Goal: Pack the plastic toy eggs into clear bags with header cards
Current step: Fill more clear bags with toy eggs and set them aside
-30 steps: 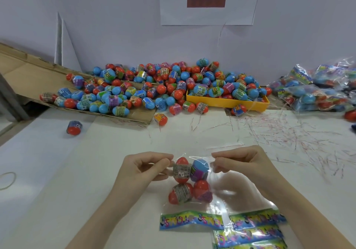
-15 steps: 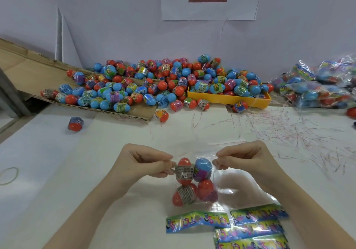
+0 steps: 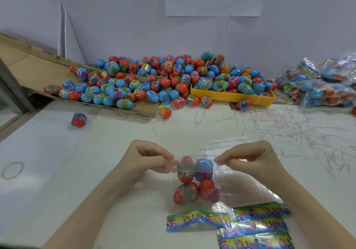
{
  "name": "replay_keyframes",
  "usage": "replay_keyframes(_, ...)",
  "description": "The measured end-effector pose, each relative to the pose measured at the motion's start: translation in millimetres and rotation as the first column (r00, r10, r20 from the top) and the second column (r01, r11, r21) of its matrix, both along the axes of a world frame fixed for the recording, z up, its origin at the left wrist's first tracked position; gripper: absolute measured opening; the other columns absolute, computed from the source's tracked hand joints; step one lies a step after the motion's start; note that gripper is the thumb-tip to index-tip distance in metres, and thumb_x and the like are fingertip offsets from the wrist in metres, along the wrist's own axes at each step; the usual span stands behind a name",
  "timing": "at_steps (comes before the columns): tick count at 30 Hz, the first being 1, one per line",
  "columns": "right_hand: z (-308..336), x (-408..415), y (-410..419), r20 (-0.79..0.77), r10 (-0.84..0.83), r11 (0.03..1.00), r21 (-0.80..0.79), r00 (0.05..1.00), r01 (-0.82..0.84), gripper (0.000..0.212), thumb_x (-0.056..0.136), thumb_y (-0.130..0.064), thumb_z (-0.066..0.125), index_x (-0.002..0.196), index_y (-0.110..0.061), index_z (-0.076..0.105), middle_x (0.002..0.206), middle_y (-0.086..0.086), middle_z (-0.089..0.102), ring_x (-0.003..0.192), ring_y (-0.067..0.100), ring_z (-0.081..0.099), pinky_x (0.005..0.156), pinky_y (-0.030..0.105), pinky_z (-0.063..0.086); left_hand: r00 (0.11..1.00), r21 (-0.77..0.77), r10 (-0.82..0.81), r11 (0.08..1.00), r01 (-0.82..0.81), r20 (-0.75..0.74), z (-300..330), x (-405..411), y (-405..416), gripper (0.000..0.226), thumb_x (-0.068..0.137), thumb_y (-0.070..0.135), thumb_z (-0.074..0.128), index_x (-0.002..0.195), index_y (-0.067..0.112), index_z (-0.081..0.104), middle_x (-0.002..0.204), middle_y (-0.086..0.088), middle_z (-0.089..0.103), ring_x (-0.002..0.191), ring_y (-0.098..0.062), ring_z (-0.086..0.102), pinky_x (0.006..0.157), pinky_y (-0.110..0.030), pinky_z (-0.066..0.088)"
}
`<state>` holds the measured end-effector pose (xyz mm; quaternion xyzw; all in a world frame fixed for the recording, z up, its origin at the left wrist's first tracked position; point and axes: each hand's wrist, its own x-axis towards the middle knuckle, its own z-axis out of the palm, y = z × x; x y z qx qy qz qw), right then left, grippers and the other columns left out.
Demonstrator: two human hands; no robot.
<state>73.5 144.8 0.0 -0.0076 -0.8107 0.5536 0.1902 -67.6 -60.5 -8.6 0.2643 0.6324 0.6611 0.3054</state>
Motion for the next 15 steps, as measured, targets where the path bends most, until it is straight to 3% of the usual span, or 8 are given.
replay_keyframes(4, -0.1, 0.7, -5.2, -0.075, -0.035, 0.984, 0.172, 0.997, 0.048, 0.026, 0.068, 0.003, 0.063, 0.073, -0.020, 0.076, 0.071, -0.010, 0.072, 0.070, 0.004, 0.068, 0.067, 0.013, 0.051, 1.000, 0.007, -0.031, 0.999, 0.031, -0.005, -2.8, -3.0, 0.1, 0.010, 0.042, 0.009, 0.071, 0.050, 0.015, 0.073, 0.052, -0.002, 0.067, 0.049, -0.008, 0.064, 0.047, -0.014, 0.048)
replay_keyframes(7, -0.8, 1.3, -11.3, -0.160, -0.044, 0.954, 0.287, 0.986, 0.089, 0.020, 0.069, 0.001, 0.062, 0.075, -0.014, 0.074, 0.075, -0.009, 0.071, 0.069, 0.001, 0.067, 0.067, 0.012, 0.051, 0.998, 0.001, -0.043, 0.999, 0.043, -0.039, -6.1, -5.7, -0.7, 0.019, 0.051, 0.000, 0.064, 0.051, 0.016, 0.073, 0.052, -0.001, 0.067, 0.050, -0.006, 0.064, 0.049, -0.013, 0.048)
replay_keyframes(11, -1.8, 0.4, -13.1, -0.193, -0.051, 0.942, 0.316, 0.980, 0.111, 0.020, 0.069, 0.003, 0.061, 0.073, -0.012, 0.073, 0.073, -0.006, 0.070, 0.069, 0.002, 0.067, 0.067, 0.013, 0.052, 0.993, 0.014, -0.091, 0.996, 0.093, -0.079, -6.9, -7.6, -3.9, 0.015, 0.047, 0.020, 0.066, 0.058, 0.017, 0.076, 0.062, -0.003, 0.072, 0.060, -0.009, 0.067, 0.057, -0.014, 0.051)
replay_keyframes(15, -3.6, 0.0, -14.3, -0.200, -0.052, 0.932, 0.342, 0.978, 0.119, 0.021, 0.067, 0.005, 0.060, 0.070, -0.011, 0.074, 0.074, -0.005, 0.070, 0.070, 0.003, 0.066, 0.067, 0.015, 0.052, 0.994, 0.049, -0.104, 0.993, 0.105, -0.024, -6.6, -8.5, -5.9, 0.020, 0.053, 0.026, 0.062, 0.061, 0.015, 0.077, 0.066, -0.006, 0.073, 0.064, -0.012, 0.070, 0.059, -0.017, 0.054)
